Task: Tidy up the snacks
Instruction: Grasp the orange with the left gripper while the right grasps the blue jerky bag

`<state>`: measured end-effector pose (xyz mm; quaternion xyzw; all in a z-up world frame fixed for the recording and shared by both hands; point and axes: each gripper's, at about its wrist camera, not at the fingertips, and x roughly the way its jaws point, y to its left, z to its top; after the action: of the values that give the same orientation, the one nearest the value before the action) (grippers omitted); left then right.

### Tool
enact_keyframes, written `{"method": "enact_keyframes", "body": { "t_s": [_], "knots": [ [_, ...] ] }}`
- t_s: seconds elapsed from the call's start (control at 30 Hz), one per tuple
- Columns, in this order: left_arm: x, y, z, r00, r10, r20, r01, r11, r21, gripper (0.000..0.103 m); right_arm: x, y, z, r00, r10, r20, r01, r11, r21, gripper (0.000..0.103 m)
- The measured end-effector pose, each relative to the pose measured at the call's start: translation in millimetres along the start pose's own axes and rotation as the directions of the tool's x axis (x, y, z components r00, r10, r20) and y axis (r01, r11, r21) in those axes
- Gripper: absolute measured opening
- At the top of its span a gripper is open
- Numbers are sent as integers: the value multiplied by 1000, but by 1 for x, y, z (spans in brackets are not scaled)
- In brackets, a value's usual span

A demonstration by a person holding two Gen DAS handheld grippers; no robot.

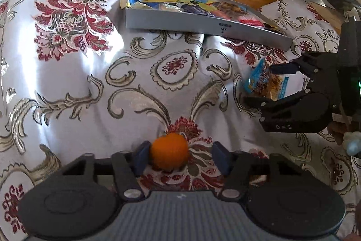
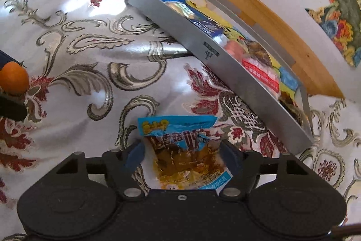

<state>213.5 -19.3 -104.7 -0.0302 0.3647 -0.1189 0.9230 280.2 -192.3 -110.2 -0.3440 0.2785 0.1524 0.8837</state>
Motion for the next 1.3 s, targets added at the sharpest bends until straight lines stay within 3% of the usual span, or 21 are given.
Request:
{"method": "enact_keyframes", "body": {
  "t_s": [0.07, 0.17, 0.47, 0.53, 0.57, 0.63, 0.73, 0.9, 1.07, 1.17, 1.3],
  "knots": [
    [0, 0, -1, 1000, -6, -3, 6, 1000, -2, 52, -2, 6, 1, 1000, -13, 8, 13, 999, -39, 69],
    [0, -1, -2, 1000, -17, -4, 17, 1000, -7, 46, -4, 11, 1, 1000, 2, 11, -1, 998, -68, 56],
    [-2, -4, -4, 1000, -24, 1, 24, 1000, -6, 39, -18, 31, -1, 999, 35, 24, -32, 990, -135, 48],
    [-3, -4, -5, 1000, -26, 2, 26, 1000, -8, 39, -24, 32, 0, 999, 46, 27, -42, 990, -133, 42],
    [-3, -4, -5, 1000, -26, 2, 26, 1000, -8, 39, -26, 33, 0, 998, 50, 29, -46, 990, -134, 31],
    [-3, -5, -5, 1000, -26, 2, 26, 1000, -5, 39, -31, 36, 0, 998, 63, 29, -59, 988, -140, 23],
    [-4, -6, -6, 1000, -25, 2, 25, 1000, -4, 39, -33, 40, 0, 999, 42, 27, -37, 986, -162, 24],
    [-6, -7, -7, 1000, -21, 8, 21, 1000, -7, 39, -24, 43, -4, 999, -29, 19, 33, 980, -194, 68],
    [-5, -8, -7, 999, -30, 18, 30, 1000, 1, 39, -12, 31, -3, 1000, -1, 17, 3, 994, -108, 78],
    [-4, -8, -7, 999, -36, 22, 36, 999, -3, 39, -5, 22, -3, 999, 34, 11, -34, 999, -32, 79],
    [-4, -7, -5, 998, -49, 29, 50, 999, -19, 39, -1, 16, -2, 996, 88, 5, -89, 996, 27, 57]
  ]
}}
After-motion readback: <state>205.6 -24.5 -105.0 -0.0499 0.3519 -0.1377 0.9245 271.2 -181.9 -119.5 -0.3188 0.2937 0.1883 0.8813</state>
